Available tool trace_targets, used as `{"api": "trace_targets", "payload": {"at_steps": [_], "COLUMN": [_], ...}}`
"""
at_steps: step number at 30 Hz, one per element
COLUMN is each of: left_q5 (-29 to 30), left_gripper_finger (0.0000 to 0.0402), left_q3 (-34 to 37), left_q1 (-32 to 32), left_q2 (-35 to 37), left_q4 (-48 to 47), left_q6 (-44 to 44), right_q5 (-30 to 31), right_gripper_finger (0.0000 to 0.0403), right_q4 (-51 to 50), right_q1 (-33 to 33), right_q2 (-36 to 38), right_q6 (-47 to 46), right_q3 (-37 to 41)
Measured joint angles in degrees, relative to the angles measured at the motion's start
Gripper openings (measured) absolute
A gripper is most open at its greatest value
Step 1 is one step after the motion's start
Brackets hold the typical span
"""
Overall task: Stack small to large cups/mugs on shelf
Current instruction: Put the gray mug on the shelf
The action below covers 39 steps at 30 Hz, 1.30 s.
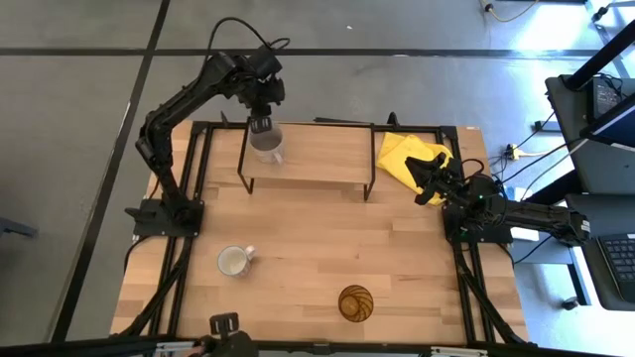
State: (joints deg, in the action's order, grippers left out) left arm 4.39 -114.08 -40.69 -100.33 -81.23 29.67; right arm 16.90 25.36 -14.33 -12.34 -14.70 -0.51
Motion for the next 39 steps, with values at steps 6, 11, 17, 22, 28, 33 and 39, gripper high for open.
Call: {"api": "trace_targets", "payload": {"at_steps": [6, 11, 17, 22, 28, 33, 39], "left_q5": [-4.2, -6.6, -4.8, 4.2, 15.7, 13.1, -0.1], "left_gripper_finger": [0.0031, 0.0005, 0.0003, 0.0001, 0.0001, 0.0001, 0.0001], "left_q3": [-0.1, -0.1, -0.1, -0.1, 0.1, 0.0, 0.0], "left_q1": [4.3, 10.0, 17.5, 23.3, 24.8, 20.7, 17.9], "left_q2": [1.8, 2.2, 2.1, 2.1, 2.8, 7.4, 15.6], "left_q4": [2.6, 3.9, 3.7, 0.4, -3.0, 0.8, 10.4], "left_q6": [-2.3, -5.7, -10.4, -17.5, -26.2, -32.5, -29.7], "right_q5": [0.0, 0.0, 0.0, 0.0, 0.0, 0.0, 0.0], "right_gripper_finger": [0.0078, 0.0078, 0.0078, 0.0078, 0.0078, 0.0078, 0.0078], "right_q4": [0.0, 0.0, 0.0, 0.0, -0.1, 0.0, -0.3], "right_q1": [0.0, 0.0, 0.0, 0.0, 0.0, 0.0, 0.0], "right_q2": [0.0, 0.0, 0.0, 0.0, 0.0, 0.0, 0.0], "right_q6": [0.0, 0.0, 0.0, 0.0, 0.0, 0.0, 0.0], "right_q3": [0.0, 0.0, 0.0, 0.0, 0.0, 0.0, 0.0]}}
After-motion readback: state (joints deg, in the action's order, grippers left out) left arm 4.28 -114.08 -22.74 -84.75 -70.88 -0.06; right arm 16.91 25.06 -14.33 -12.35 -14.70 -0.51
